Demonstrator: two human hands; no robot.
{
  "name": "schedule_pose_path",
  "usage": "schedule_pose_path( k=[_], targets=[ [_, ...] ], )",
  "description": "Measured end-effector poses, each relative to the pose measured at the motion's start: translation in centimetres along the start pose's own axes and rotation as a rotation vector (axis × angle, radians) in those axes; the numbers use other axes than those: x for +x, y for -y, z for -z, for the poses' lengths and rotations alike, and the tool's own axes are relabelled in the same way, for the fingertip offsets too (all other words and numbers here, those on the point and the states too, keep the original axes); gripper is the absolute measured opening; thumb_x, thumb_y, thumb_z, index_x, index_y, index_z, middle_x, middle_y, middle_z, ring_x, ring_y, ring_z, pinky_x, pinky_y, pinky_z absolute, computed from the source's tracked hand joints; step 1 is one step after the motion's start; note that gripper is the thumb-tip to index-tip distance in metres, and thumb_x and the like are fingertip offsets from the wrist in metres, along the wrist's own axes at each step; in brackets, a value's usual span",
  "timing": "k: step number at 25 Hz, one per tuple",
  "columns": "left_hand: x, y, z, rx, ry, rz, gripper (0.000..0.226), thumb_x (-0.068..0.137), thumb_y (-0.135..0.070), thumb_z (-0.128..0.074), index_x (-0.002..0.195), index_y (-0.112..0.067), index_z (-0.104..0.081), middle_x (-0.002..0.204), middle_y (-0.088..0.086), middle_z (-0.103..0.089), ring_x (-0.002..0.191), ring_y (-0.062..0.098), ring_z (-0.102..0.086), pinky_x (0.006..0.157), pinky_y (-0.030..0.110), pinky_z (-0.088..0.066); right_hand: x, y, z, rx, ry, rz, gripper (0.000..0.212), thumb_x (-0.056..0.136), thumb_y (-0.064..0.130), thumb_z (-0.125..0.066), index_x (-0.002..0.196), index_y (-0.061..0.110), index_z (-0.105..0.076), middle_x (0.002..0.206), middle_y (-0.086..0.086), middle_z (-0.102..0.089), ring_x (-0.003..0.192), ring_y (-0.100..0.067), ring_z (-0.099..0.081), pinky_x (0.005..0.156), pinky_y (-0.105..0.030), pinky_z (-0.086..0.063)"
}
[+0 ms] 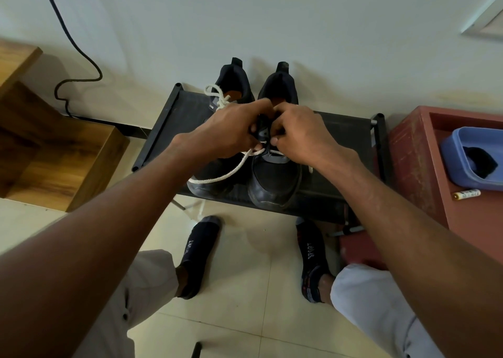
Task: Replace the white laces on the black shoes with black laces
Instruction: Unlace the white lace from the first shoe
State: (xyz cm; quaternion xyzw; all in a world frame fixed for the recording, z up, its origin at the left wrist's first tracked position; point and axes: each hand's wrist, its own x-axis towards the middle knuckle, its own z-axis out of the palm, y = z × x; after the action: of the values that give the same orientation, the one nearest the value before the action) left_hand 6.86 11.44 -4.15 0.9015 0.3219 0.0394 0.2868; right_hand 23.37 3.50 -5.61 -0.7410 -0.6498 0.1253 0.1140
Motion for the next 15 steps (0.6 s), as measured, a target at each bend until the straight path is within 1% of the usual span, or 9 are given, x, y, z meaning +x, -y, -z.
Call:
schedule_pose_path(
  k=[1,3,5,8,10,12,13,15],
  targets=[
    [0.0,0.1,0.0,0.016,-0.001,-0.009,0.05,0.085,-0.013,-0.082,0.125,-0.028,-0.057,0.091,-0.001,-0.065,0.083,0.016,-0.065,0.076,0.043,-0.056,0.2,-0.1,-0.3,-0.021,-0.004,-0.004,0.017,0.093,0.021,-0.074,0.11,0.018,-0.078,0.141,0.003,-0.062,0.12,-0.021,-0.059,0.088,-0.027,-0.04],
    [0.2,0.1,-0.1,0.068,-0.007,-0.026,0.04,0.087,-0.015,-0.08,0.117,-0.026,-0.057,0.09,-0.001,-0.064,0.084,0.019,-0.064,0.075,0.044,-0.055,0.5,-0.2,-0.7,-0.021,0.0,-0.029,0.029,0.096,0.023,-0.069,0.124,0.017,-0.072,0.134,0.001,-0.065,0.118,-0.021,-0.06,0.084,-0.028,-0.039],
    [0.4,0.2,-0.2,0.101,-0.009,-0.026,0.036,0.087,-0.018,-0.08,0.11,-0.026,-0.054,0.09,-0.001,-0.064,0.086,0.022,-0.064,0.073,0.043,-0.054,0.5,-0.1,-0.8,-0.011,0.018,-0.039,0.03,0.099,0.023,-0.064,0.128,0.015,-0.068,0.131,0.0,-0.066,0.112,-0.02,-0.062,0.081,-0.029,-0.039],
    [0.6,0.4,-0.2,0.092,-0.011,-0.022,0.037,0.086,-0.018,-0.081,0.103,-0.031,-0.049,0.088,-0.002,-0.063,0.086,0.023,-0.064,0.07,0.04,-0.051,0.2,0.3,-0.4,-0.025,0.038,-0.01,0.026,0.101,0.019,-0.062,0.125,0.012,-0.068,0.134,-0.002,-0.063,0.111,-0.021,-0.061,0.08,-0.03,-0.04],
    [0.7,0.5,-0.4,0.093,-0.003,-0.049,0.035,0.086,-0.016,-0.08,0.108,-0.031,-0.057,0.091,-0.003,-0.064,0.088,0.022,-0.063,0.073,0.039,-0.049,-0.1,0.2,-0.1,0.019,0.039,-0.022,0.028,0.097,0.016,-0.07,0.125,0.014,-0.069,0.133,-0.002,-0.064,0.11,-0.021,-0.063,0.086,-0.031,-0.047],
    [0.8,0.5,-0.4,0.103,0.008,-0.061,0.035,0.086,-0.014,-0.079,0.114,-0.031,-0.066,0.095,-0.002,-0.063,0.09,0.02,-0.059,0.076,0.041,-0.049,-0.2,0.2,0.4,0.12,0.027,-0.082,0.033,0.089,0.013,-0.08,0.122,0.018,-0.073,0.124,0.001,-0.069,0.103,-0.018,-0.067,0.093,-0.035,-0.055],
    [0.8,0.5,-0.3,0.092,0.01,-0.054,0.033,0.086,-0.013,-0.079,0.112,-0.03,-0.069,0.095,-0.001,-0.064,0.089,0.02,-0.059,0.077,0.043,-0.051,-0.3,0.3,0.6,0.157,0.021,-0.101,0.031,0.087,0.011,-0.082,0.116,0.019,-0.075,0.119,0.003,-0.071,0.1,-0.016,-0.068,0.094,-0.036,-0.057],
    [0.8,0.6,-0.1,0.069,0.003,-0.043,0.025,0.086,-0.012,-0.078,0.104,-0.029,-0.072,0.09,-0.001,-0.066,0.085,0.017,-0.061,0.078,0.045,-0.053,-0.5,0.5,0.9,0.19,0.002,-0.113,0.02,0.084,0.006,-0.083,0.097,0.021,-0.077,0.117,0.006,-0.072,0.096,-0.013,-0.069,0.092,-0.033,-0.057]
  ],
)
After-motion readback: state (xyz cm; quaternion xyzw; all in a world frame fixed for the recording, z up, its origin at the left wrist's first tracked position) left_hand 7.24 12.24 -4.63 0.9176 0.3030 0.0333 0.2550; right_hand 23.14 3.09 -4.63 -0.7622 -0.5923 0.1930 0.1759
